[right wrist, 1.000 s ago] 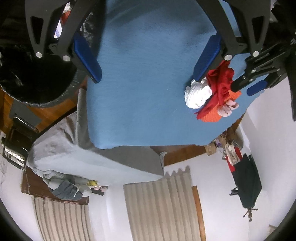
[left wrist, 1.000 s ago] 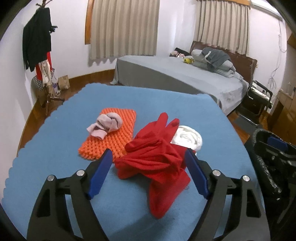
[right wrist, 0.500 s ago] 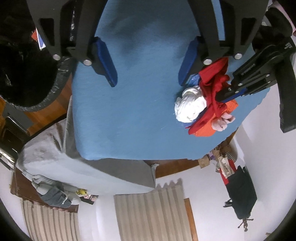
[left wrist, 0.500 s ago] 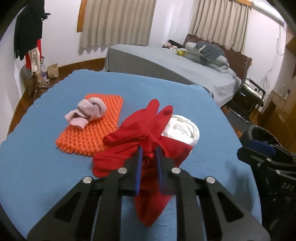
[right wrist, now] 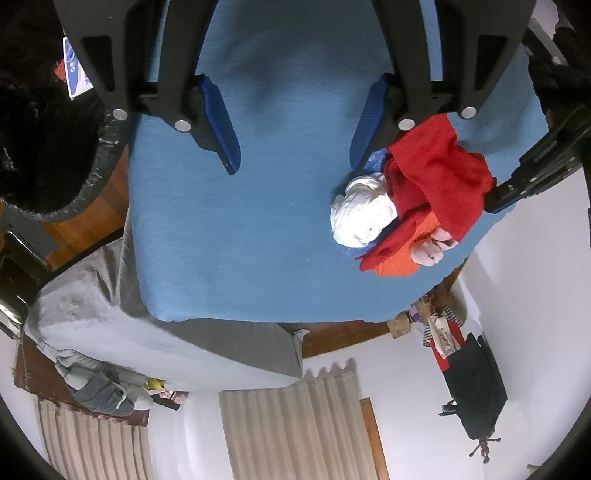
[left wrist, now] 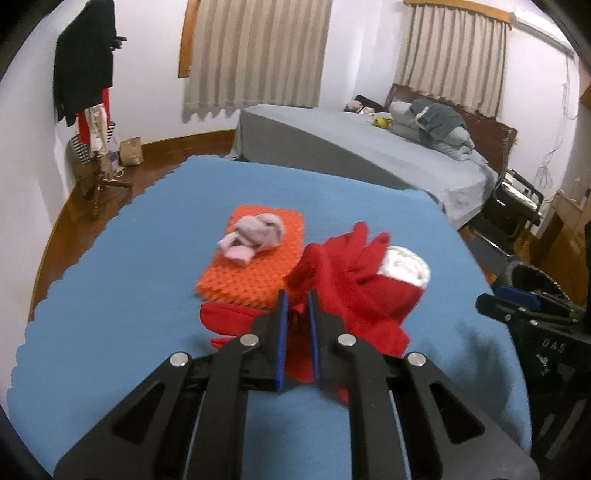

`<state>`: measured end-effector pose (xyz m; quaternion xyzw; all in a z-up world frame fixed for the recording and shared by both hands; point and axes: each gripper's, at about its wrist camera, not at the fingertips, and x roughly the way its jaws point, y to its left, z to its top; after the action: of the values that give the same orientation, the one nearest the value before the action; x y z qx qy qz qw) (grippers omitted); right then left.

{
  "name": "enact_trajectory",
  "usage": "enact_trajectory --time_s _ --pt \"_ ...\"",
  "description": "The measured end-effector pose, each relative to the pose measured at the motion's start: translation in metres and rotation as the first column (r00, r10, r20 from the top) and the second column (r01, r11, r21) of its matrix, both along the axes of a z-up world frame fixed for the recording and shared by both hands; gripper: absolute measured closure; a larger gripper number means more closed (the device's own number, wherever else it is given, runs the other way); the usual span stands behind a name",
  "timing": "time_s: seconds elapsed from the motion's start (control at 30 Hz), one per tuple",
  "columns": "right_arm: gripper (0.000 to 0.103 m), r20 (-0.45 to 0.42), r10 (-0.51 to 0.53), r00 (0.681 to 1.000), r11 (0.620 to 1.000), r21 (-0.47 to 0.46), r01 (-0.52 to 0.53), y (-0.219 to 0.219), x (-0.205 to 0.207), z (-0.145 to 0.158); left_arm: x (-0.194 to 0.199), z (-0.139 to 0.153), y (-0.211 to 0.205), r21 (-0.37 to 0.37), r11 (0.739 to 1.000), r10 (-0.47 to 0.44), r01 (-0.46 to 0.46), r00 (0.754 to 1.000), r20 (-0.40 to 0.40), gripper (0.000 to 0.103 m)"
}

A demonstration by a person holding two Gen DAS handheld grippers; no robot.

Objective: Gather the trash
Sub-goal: 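Grasp the red gloves with the left gripper while the right gripper approaches the white cloth, then grasp the white cloth bundle with the right gripper while the left holds the red gloves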

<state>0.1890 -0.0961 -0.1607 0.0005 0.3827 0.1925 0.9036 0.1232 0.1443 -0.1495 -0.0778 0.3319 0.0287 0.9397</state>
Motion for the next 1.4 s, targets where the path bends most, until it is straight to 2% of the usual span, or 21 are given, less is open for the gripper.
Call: enact_trajectory --time_s 0.1,0.2,0.27,0.47,0.57,0.7,0.77,0.8,0.83,0.9,0.97,1.2,1.4 --pt "0.042 -0.009 0.003 1.000 1.000 -0.003 -0.003 0.002 0.001 -0.002 -0.001 -0.005 0.004 -0.002 1.000 -0.008 0.008 1.000 -0.021 0.091" --pt "0.042 -0.016 0.003 1.000 1.000 -0.008 -0.003 0.004 0.002 -0.005 -0.001 -0.010 0.003 -0.014 1.000 -0.028 0.027 0.999 -0.026 0.080" --pt "0.042 -0.020 0.002 1.000 1.000 -0.013 -0.002 0.004 0.002 -0.006 0.002 -0.012 -0.001 -0.025 0.999 -0.039 0.038 0.999 -0.030 0.058" --pt "0.042 -0.030 -0.004 1.000 1.000 -0.023 0.003 0.003 0.004 -0.009 0.012 -0.027 -0.017 -0.046 0.994 -0.099 0.096 0.992 -0.076 0.046" --pt "0.042 -0.031 -0.005 1.000 1.000 -0.024 0.005 0.003 0.005 -0.010 0.018 -0.037 -0.025 -0.048 0.993 -0.116 0.111 0.987 -0.109 0.046" --pt "0.042 -0.029 -0.006 1.000 1.000 -0.025 0.006 0.003 0.005 -0.010 0.023 -0.047 -0.031 -0.053 0.992 -0.118 0.111 0.983 -0.144 0.046" --pt "0.042 -0.030 -0.007 1.000 1.000 -0.023 0.007 0.002 0.006 -0.011 0.024 -0.051 -0.034 -0.049 0.993 -0.116 0.109 0.981 -0.159 0.051" --pt "0.042 -0.030 -0.008 1.000 1.000 -0.022 0.007 0.002 0.006 -0.011 0.024 -0.053 -0.035 -0.050 0.993 -0.117 0.110 0.979 -0.165 0.061" --pt "0.042 -0.030 -0.007 1.000 1.000 -0.022 0.006 0.002 0.006 -0.011 0.025 -0.053 -0.037 -0.048 0.993 -0.117 0.111 0.979 -0.168 0.064" --pt "0.042 -0.031 -0.004 1.000 1.000 -0.022 0.004 0.002 0.006 -0.011 0.023 -0.052 -0.038 -0.053 0.992 -0.123 0.116 0.979 -0.163 0.084" --pt "0.042 -0.031 -0.003 1.000 1.000 -0.019 0.002 0.002 0.005 -0.011 0.019 -0.050 -0.039 -0.056 0.991 -0.128 0.121 0.980 -0.151 0.089" --pt "0.042 -0.024 -0.007 1.000 1.000 -0.012 0.007 0.001 0.006 -0.010 -0.002 -0.023 -0.032 -0.063 0.994 -0.097 0.094 0.994 -0.048 0.091" --pt "0.040 -0.029 -0.018 0.999 1.000 -0.001 0.018 0.007 0.013 -0.012 -0.012 0.010 -0.011 -0.047 0.999 -0.014 0.016 0.999 0.044 0.091"
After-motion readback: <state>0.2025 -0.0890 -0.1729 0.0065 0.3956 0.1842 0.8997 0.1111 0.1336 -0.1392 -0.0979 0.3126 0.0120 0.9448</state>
